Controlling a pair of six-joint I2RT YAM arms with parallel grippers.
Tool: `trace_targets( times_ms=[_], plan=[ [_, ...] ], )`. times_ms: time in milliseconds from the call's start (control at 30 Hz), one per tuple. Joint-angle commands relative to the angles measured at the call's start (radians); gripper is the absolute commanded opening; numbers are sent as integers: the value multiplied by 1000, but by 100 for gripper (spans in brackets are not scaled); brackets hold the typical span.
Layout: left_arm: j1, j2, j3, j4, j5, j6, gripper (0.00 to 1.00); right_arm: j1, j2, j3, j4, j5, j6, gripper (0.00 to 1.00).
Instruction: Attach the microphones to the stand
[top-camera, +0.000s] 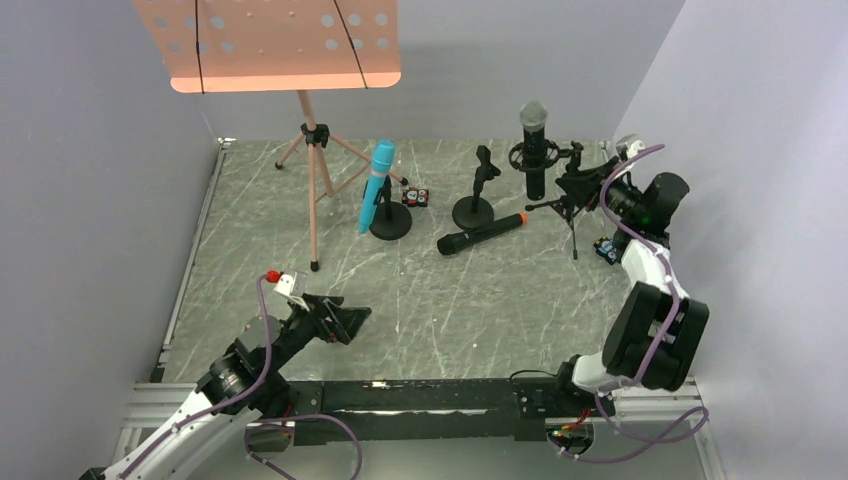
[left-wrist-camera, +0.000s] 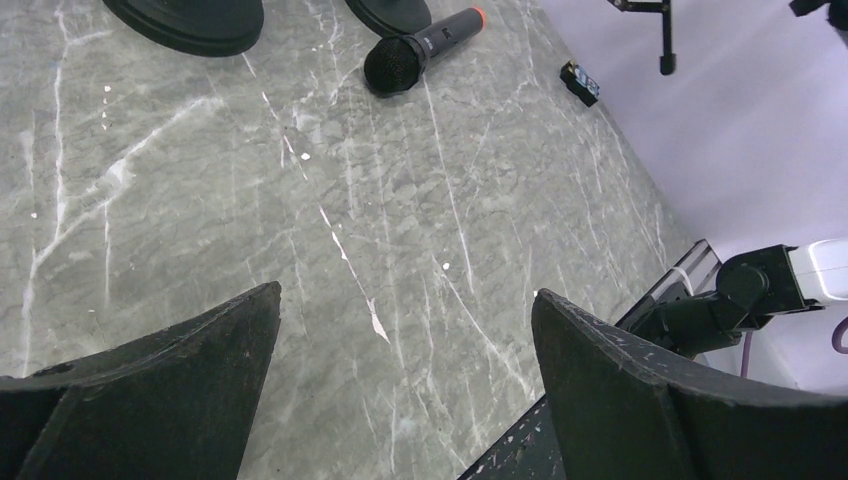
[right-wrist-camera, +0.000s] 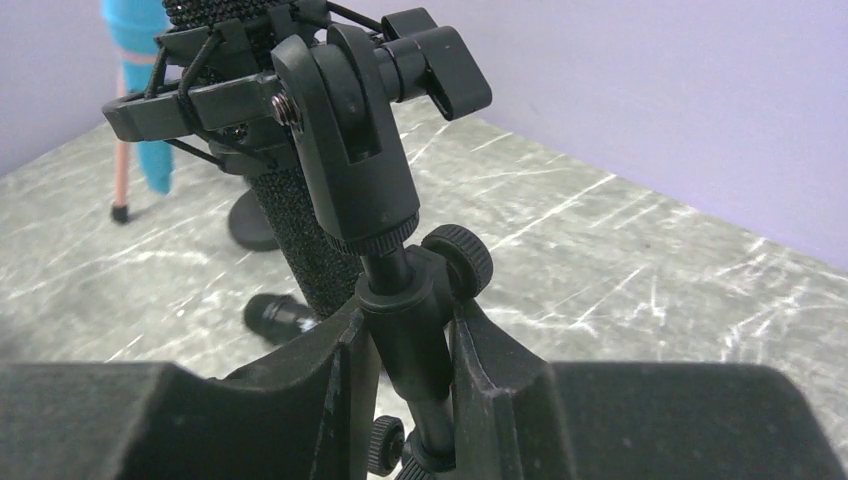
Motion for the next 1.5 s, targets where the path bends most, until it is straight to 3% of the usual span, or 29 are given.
trace_targets(
  times_ms=[0, 200, 400, 633, 833, 1267, 1467],
  plan=[
    [0, 14, 47, 28, 6, 21, 99, 3, 108, 83, 300, 123, 139, 1],
    [1, 103, 81, 59, 19, 41, 99, 16, 323, 143, 517, 255, 223, 2],
    [1, 150, 105, 60, 11, 60, 99, 52, 480, 191, 565, 321, 147, 3],
    [1, 145, 98, 60, 1, 63, 99, 47, 586, 179, 672, 243, 162, 6],
    [0, 130, 90, 55, 8, 66, 99, 11, 582, 128, 664, 183, 143, 10],
    [0, 38, 42, 57, 33, 27, 99, -16, 479, 36, 482, 142, 20, 34],
    [0, -22, 36, 20, 41, 13, 99, -22, 421, 0, 407, 147, -16, 57]
  ],
)
